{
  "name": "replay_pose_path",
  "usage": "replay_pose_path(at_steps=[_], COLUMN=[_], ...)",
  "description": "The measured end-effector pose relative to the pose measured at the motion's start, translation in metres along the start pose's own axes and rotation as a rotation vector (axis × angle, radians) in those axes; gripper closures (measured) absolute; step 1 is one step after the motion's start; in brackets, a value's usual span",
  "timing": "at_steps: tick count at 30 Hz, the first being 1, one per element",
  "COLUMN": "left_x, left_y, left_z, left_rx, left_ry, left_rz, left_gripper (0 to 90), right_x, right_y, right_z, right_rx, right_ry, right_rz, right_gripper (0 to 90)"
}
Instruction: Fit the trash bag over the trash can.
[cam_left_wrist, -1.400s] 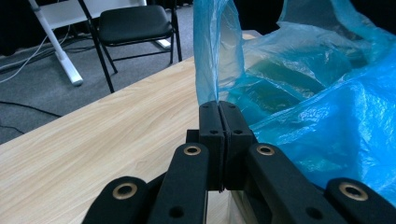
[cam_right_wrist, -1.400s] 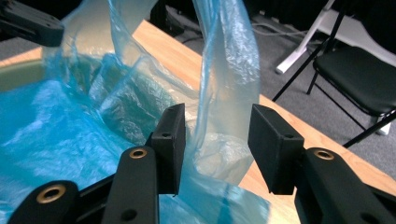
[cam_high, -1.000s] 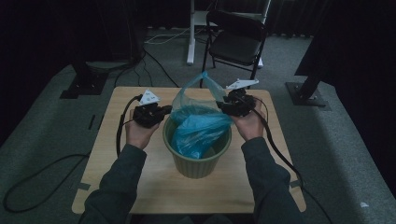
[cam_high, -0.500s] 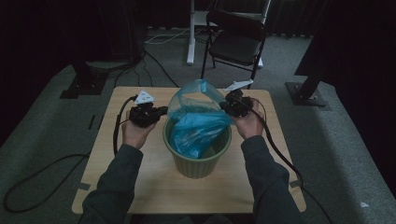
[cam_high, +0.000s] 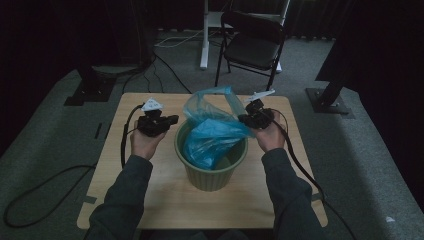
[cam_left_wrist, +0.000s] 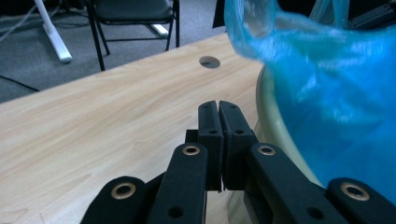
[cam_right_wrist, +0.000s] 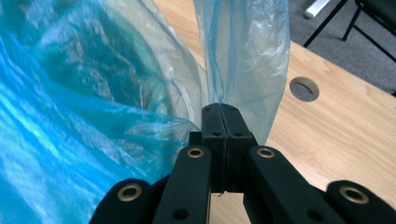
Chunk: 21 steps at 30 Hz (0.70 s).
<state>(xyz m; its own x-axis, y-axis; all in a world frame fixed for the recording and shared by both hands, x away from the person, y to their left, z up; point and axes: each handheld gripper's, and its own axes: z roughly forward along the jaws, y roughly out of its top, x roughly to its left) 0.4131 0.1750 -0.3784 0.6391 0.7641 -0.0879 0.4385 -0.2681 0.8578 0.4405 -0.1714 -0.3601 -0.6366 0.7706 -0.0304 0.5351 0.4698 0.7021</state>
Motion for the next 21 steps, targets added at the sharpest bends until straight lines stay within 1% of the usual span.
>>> replay_pose_path(at_steps=[3, 5, 8, 10, 11, 12, 13, 16, 18, 19, 21], left_x=[0.000, -0.001, -0.001, -0.003, -0.005, -0.006, -0.006, -0.009, -0.008, -0.007, -0.006], left_y=[0.004, 0.006, 0.010, 0.015, 0.019, 0.022, 0.022, 0.034, 0.040, 0.043, 0.046], left_z=[-0.004, -0.006, -0.010, -0.012, -0.013, -0.013, -0.013, -0.007, -0.002, 0.000, 0.005], left_rx=[-0.016, -0.030, -0.064, -0.081, -0.085, -0.086, -0.086, -0.081, -0.074, -0.075, -0.056], left_ry=[0.008, 0.009, -0.028, -0.042, -0.041, -0.038, -0.038, -0.010, 0.006, 0.004, 0.007], left_rz=[0.001, -0.007, -0.027, -0.026, -0.021, -0.017, -0.017, -0.002, -0.001, -0.007, -0.009], left_gripper=[85.5, 82.1, 77.1, 73.7, 72.3, 70.3, 68.5, 66.3, 65.7, 66.0, 66.8], right_x=[0.000, 0.000, 0.000, 0.001, 0.001, 0.002, 0.002, 0.005, 0.007, 0.008, 0.009], right_y=[0.002, 0.003, 0.003, 0.003, 0.003, 0.003, 0.003, 0.003, 0.004, 0.004, 0.004], right_z=[-0.003, -0.006, -0.007, -0.008, -0.007, -0.007, -0.007, -0.005, -0.005, -0.004, -0.004], right_rx=[-0.006, -0.012, -0.022, -0.024, -0.027, -0.030, -0.030, -0.031, -0.023, -0.021, -0.024], right_ry=[-0.005, -0.008, -0.010, -0.009, -0.007, -0.005, -0.005, 0.000, 0.008, 0.011, 0.015], right_rz=[-0.009, -0.006, -0.014, -0.015, -0.016, -0.017, -0.017, -0.034, -0.049, -0.055, -0.065], right_gripper=[89.9, 89.9, 89.9, 89.9, 89.9, 89.9, 89.9, 89.9, 89.9, 89.9, 89.8])
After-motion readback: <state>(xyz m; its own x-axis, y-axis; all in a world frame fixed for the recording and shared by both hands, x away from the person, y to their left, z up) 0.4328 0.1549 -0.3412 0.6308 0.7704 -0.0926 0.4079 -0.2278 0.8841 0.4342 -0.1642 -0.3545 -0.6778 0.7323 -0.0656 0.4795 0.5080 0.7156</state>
